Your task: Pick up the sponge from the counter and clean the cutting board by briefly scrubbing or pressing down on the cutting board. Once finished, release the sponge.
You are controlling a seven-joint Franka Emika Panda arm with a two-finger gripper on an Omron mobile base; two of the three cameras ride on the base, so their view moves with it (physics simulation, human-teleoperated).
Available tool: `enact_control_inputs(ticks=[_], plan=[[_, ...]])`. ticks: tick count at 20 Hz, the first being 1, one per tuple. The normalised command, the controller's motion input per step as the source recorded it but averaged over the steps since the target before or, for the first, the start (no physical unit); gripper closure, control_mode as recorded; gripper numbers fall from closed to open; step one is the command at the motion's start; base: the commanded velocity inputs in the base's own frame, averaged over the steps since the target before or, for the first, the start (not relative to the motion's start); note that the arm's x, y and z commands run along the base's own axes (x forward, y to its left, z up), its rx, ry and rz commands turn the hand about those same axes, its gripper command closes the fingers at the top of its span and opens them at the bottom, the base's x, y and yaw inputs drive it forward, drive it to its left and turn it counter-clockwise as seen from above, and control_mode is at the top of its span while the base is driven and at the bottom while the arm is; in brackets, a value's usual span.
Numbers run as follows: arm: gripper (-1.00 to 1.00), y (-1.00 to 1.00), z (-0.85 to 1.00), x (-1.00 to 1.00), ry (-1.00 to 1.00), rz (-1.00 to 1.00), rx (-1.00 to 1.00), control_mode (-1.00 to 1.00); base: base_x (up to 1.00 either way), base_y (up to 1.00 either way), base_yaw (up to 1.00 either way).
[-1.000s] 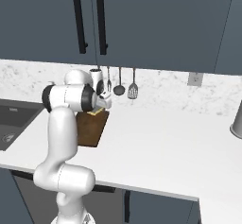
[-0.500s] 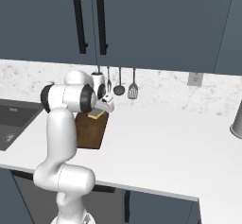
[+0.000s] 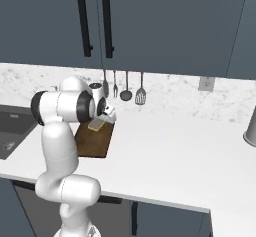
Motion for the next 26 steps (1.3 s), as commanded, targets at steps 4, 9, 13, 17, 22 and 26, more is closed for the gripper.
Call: enact_control_inputs(ticks=[4,9,13,17,22,26], plan=[[1.00,0.91,-0.10,-0.06,-0.01,0.00,-0.06,-1.00,0.00,0.00,0.00],[1.00,1.00,-0.13,0.17,0.11,0.00,-0.11,-1.00,0.00,0.00,0.00],[1.00,0.72,-0.05,0.05,0.18,0.03,-0.09,-1.00,0.00,0.00,0.00],[1.00,0.17,-0.41,-0.25,0.11,0.14,-0.12,-1.00,0.00,0.00,0.00],[1.00,-0.64,-0.58,-0.66,-0.03,0.15,-0.02,-1.00,0.00,0.00,0.00],[1.00,-0.69,0.02,-0.50,-0.20,0.07,0.15,-1.00,0.00,0.00,0.00]])
